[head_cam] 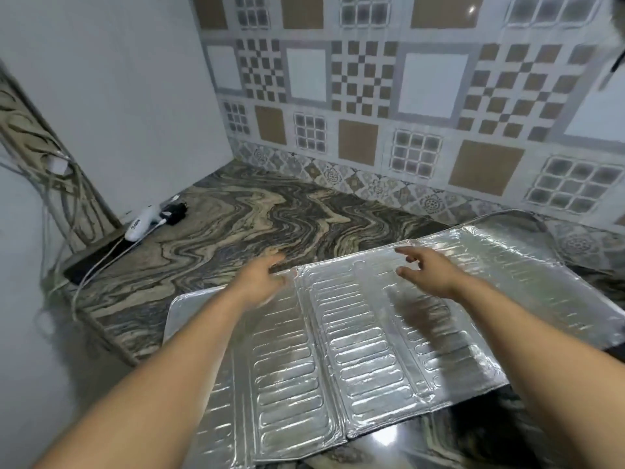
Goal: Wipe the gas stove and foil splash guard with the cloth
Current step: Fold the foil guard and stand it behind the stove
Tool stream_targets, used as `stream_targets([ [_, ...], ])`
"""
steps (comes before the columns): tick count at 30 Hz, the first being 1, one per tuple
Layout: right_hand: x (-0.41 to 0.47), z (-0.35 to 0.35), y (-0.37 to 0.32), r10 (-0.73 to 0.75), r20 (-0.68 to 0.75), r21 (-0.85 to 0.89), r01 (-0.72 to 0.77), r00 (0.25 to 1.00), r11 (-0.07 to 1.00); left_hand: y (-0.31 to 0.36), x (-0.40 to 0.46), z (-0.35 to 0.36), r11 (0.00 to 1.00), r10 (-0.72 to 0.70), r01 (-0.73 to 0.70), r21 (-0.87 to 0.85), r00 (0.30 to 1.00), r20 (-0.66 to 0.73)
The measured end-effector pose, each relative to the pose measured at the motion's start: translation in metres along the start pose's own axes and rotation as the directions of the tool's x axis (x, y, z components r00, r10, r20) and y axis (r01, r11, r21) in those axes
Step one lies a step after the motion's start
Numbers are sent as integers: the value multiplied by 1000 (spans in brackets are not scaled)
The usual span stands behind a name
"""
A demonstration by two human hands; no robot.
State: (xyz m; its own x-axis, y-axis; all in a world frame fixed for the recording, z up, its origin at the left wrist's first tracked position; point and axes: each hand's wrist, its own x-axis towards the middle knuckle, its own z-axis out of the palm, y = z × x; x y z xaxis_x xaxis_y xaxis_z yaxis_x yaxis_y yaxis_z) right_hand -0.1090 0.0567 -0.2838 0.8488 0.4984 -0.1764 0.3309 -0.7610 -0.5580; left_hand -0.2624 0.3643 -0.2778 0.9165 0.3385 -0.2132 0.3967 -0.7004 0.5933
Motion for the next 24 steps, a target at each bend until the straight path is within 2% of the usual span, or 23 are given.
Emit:
stream_targets([
  [3, 16, 22, 2, 42, -8, -62, -43, 999, 997, -54, 4, -1, 996, -86, 86, 24, 996, 18],
  [7, 35, 26, 16, 105, -45, -128, -110, 993, 986, -95, 12, 0, 991, -73, 67, 113, 996, 46],
  [13, 66, 5, 33, 134, 16, -191, -128, 991, 973, -106, 18, 4, 982, -87, 69, 177, 991, 99],
  [17, 88, -5, 40, 110, 69, -253, -90, 992, 963, -101, 20, 3, 976, -80, 68, 209, 995, 51],
  [24, 140, -6, 101, 96, 144, -258, -56, 985, 965, -100, 30, -4, 969, -38, 23, 247, 998, 56],
])
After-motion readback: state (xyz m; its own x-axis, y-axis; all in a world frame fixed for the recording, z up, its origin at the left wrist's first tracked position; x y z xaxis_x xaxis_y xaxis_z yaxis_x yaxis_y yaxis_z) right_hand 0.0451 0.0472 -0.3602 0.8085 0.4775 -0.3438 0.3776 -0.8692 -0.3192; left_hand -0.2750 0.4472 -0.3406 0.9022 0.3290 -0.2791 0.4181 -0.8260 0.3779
